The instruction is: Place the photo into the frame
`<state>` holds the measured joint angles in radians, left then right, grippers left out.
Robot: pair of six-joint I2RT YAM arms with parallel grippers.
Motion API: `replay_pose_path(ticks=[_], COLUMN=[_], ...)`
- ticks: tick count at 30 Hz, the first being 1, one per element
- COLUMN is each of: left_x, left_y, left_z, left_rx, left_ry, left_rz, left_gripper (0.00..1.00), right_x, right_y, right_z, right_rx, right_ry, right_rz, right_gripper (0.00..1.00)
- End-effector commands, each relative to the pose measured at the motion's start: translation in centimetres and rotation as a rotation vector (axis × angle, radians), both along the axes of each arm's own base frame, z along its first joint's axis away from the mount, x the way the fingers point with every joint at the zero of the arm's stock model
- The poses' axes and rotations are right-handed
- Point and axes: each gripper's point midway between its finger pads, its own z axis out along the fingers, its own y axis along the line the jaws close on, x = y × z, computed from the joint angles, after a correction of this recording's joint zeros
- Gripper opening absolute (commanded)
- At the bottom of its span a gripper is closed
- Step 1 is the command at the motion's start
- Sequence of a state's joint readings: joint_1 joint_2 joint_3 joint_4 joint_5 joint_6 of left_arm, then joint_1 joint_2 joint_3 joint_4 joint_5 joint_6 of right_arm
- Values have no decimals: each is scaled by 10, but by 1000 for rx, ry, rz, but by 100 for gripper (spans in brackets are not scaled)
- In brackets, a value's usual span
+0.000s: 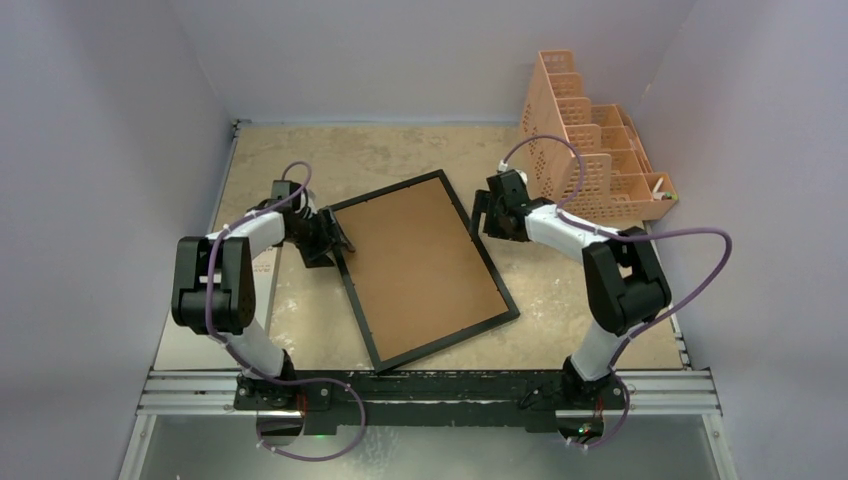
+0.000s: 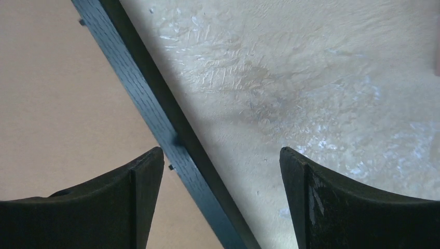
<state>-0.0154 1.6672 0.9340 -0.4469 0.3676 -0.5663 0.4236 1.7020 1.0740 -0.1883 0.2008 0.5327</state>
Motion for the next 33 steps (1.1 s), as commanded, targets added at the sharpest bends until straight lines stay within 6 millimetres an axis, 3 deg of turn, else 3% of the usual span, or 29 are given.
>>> replay_pose_path(ticks=[1, 5, 13, 16, 24, 27, 30, 33], left_x=[12, 24, 55, 68, 118, 133, 139, 139], left_y=[-8, -15, -27, -31, -53, -68, -99, -127], left_z=[-10, -9, -2, 1, 3, 0, -7, -11], left_rx=[-51, -95, -179, -193, -200, -212, -271, -330], left_ry=[-4, -23, -58, -72, -148, -175, -197, -202], left_rz=[-4, 4, -2, -11, -89, -137, -209, -258], left_gripper=[66, 65, 63, 63, 63, 62, 62, 62], right_x=[-5, -17, -58, -65, -105, -127, -144, -150], right_y=[13, 24, 41, 47, 74, 92, 111, 113], right_z=[-6, -9, -35, -32, -13, -11, -13, -18], right_rx=[28, 83, 198, 231, 403, 442, 454, 433], right_ry=[43, 59, 182, 169, 156, 166, 162, 183], right_rz=[106, 185, 321, 368, 547, 614, 640, 636], right_gripper=[84, 84, 80, 79, 78, 78, 77, 77])
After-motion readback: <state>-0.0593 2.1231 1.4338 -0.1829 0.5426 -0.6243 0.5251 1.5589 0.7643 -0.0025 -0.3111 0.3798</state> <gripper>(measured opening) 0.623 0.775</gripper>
